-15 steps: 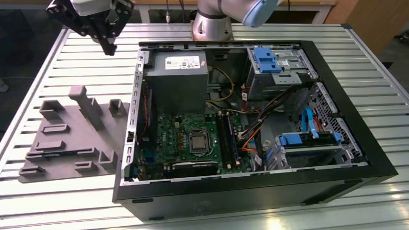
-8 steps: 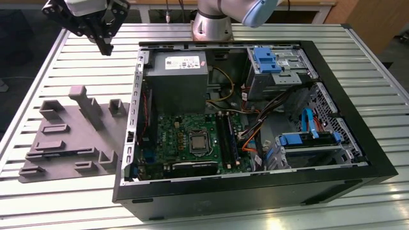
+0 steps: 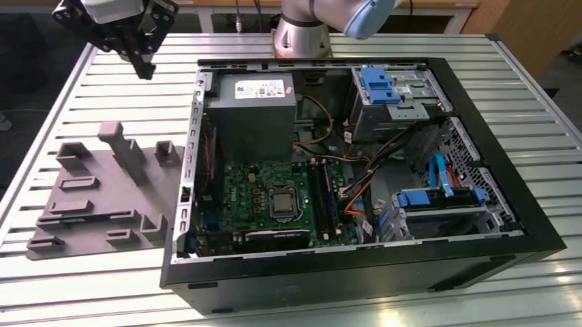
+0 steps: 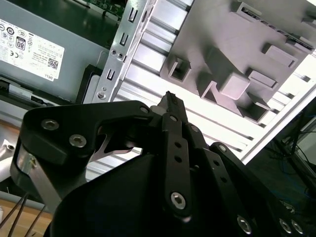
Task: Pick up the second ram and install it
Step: 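Reach for the second ram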
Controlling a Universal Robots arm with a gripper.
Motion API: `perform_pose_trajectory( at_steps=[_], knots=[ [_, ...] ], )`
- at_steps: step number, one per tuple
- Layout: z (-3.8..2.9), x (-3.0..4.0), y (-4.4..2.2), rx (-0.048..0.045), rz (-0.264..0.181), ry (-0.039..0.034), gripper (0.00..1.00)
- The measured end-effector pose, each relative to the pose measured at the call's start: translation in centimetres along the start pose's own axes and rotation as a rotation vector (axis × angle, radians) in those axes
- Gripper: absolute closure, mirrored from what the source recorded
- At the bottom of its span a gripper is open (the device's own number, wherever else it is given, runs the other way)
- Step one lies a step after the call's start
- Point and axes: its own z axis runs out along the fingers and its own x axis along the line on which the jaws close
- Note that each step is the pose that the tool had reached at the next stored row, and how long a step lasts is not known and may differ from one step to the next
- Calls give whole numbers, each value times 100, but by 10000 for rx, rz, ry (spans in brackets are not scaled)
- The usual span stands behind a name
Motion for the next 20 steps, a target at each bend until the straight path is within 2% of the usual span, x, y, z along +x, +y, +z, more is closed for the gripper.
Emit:
perform_pose_trajectory(
  at_steps=[20],
  knots=[
    [0,202,-17,1,0,1,89]
  ],
)
